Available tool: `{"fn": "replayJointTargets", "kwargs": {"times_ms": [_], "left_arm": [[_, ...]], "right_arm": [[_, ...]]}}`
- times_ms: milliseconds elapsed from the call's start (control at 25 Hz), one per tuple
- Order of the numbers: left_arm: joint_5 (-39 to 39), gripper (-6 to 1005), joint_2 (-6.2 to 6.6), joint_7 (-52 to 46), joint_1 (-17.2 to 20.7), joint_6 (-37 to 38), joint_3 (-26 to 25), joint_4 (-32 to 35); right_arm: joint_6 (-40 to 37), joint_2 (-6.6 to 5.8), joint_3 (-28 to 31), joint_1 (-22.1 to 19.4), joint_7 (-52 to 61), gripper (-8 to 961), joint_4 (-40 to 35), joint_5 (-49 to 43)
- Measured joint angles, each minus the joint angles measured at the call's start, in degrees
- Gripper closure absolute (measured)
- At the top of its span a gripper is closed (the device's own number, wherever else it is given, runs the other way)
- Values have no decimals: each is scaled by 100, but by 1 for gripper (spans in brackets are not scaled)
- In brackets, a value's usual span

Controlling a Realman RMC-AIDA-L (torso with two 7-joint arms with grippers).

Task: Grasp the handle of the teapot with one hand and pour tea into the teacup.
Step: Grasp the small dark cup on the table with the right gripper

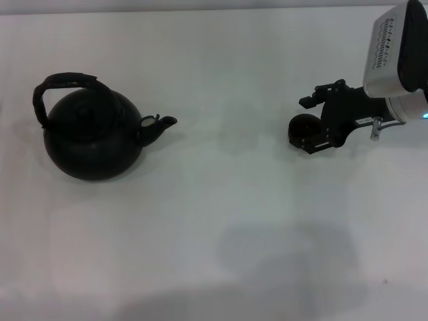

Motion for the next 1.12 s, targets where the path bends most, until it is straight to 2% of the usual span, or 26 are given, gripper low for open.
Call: {"fn": "replayJointTargets", "kwargs": {"times_ms": [1120], "left_arm": [[35,168,0,0,-44,0,0,32]], "right_arm": [[-187,10,-73,52,14,118,-219,-220]]}}
